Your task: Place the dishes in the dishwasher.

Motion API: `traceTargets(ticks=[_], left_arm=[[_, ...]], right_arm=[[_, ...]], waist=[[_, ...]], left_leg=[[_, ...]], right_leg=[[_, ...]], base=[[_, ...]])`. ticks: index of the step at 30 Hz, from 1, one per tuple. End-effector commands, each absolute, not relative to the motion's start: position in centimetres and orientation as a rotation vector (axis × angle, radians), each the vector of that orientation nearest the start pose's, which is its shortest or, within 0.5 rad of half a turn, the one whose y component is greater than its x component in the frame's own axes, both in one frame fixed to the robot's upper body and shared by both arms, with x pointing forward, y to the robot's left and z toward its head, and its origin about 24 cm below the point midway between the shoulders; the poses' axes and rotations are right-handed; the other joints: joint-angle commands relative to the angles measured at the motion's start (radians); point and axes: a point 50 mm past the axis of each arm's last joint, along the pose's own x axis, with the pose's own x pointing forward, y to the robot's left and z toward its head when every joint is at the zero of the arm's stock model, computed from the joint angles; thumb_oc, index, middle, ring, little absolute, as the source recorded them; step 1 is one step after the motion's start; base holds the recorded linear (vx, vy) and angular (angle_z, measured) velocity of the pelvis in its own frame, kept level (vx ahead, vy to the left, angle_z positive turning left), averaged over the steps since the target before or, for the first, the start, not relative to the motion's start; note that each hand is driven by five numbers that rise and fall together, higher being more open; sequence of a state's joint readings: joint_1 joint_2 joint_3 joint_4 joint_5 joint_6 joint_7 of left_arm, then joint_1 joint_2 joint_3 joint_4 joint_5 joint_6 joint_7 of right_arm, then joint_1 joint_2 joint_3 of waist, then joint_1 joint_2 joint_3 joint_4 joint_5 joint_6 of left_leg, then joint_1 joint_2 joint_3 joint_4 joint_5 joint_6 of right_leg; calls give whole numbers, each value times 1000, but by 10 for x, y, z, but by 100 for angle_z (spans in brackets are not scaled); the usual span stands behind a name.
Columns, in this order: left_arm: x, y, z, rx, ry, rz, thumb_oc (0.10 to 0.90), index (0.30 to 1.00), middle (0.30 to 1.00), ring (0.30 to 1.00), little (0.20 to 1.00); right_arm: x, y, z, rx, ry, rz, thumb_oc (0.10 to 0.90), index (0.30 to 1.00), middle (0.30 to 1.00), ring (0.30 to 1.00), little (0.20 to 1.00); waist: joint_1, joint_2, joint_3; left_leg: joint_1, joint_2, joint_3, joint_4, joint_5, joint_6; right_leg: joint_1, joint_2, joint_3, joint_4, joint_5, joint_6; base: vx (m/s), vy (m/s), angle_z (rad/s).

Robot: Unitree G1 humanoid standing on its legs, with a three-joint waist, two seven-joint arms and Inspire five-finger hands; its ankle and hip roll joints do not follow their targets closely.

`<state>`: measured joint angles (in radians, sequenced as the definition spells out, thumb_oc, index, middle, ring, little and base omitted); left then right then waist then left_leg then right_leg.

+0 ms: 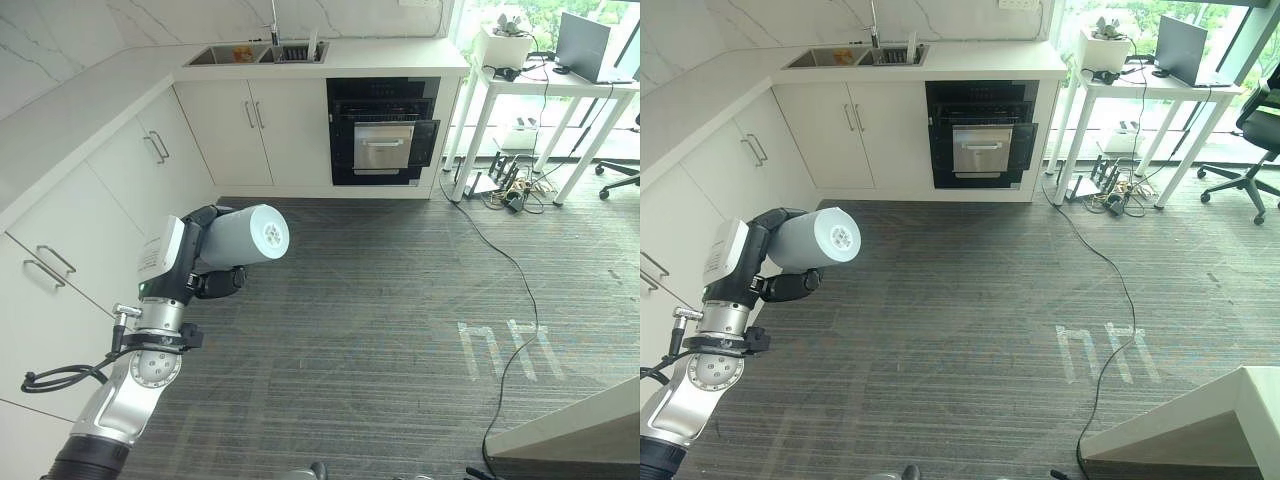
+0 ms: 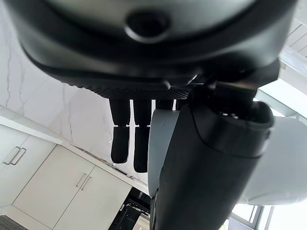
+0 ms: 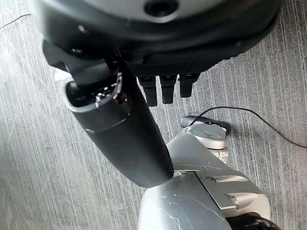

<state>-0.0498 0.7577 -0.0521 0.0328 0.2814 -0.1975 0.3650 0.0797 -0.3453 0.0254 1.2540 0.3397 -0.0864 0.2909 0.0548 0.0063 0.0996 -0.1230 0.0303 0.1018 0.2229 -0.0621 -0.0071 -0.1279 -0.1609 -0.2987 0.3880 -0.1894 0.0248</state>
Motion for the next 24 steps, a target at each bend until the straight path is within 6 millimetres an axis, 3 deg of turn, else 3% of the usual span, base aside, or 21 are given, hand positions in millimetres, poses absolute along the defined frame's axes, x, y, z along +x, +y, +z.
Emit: traceTargets(ticks=[1,7,8,9,13,16,19,20,22,23,24], left_arm=[[297,206,188,812,-684,-66,400,300,300,300,300],[298,206,186,800,-669,-60,400,300,300,300,300],[298,207,186,798,-666,-56,400,300,300,300,300],[296,208,183,792,-655,-58,400,300,300,300,300],[294,205,182,814,-667,-71,400,300,300,300,300],[294,198,176,862,-674,-124,400,300,300,300,300],[294,198,176,882,-674,-139,400,300,300,300,300],[294,199,175,885,-663,-147,400,300,300,300,300],[295,200,176,886,-652,-156,400,300,300,300,300],[297,198,177,888,-663,-166,400,300,300,300,300],[298,197,178,894,-671,-166,400,300,300,300,300]], right_arm=[[90,-274,-143,481,890,-315,800,900,900,900,900],[96,-271,-140,352,863,-213,800,900,900,900,900],[97,-270,-140,327,865,-199,800,900,900,900,900],[102,-272,-139,275,879,-199,800,900,900,900,900],[103,-277,-139,260,909,-237,800,900,900,900,900],[97,-282,-140,256,936,-286,800,900,900,900,900],[97,-285,-139,248,938,-317,800,900,900,900,900],[97,-285,-139,263,931,-345,800,900,900,900,900],[96,-283,-140,298,917,-373,800,900,900,900,900],[97,-280,-140,328,886,-392,800,900,900,900,900],[96,-278,-140,331,875,-385,800,900,900,900,900]], waist=[[-164,35,28],[-176,48,25],[-174,45,27],[-149,31,43],[-121,68,77],[-92,73,77],[-82,72,57],[-77,57,51],[-70,47,44],[-89,45,42],[-99,44,46]], left_leg=[[-61,6,29,77,-87,-36],[-21,0,42,77,-99,-39],[-10,-6,45,77,-100,-35],[-9,-41,34,77,-81,-28],[-160,24,36,77,9,-66],[-278,77,46,77,84,-84],[-264,75,65,77,65,-65],[-240,41,60,77,48,-52],[-217,3,35,77,38,-30],[-172,-19,45,77,2,7],[-154,-33,53,77,-15,28]], right_leg=[[-21,134,226,-88,37,72],[-3,118,220,-88,20,67],[2,114,220,-88,17,65],[32,103,221,-88,14,59],[85,134,197,-88,-17,56],[156,138,190,-88,-66,55],[212,126,198,-88,-106,67],[249,107,205,-88,-115,80],[283,96,217,-88,-84,92],[300,71,190,-55,87,133],[266,55,184,32,147,150]], base=[[38,-25,40],[91,-15,3],[294,18,-21],[317,42,-24],[365,157,10],[509,250,31],[508,319,-17],[523,326,-33],[468,315,-46],[434,387,-60],[458,448,-61]])
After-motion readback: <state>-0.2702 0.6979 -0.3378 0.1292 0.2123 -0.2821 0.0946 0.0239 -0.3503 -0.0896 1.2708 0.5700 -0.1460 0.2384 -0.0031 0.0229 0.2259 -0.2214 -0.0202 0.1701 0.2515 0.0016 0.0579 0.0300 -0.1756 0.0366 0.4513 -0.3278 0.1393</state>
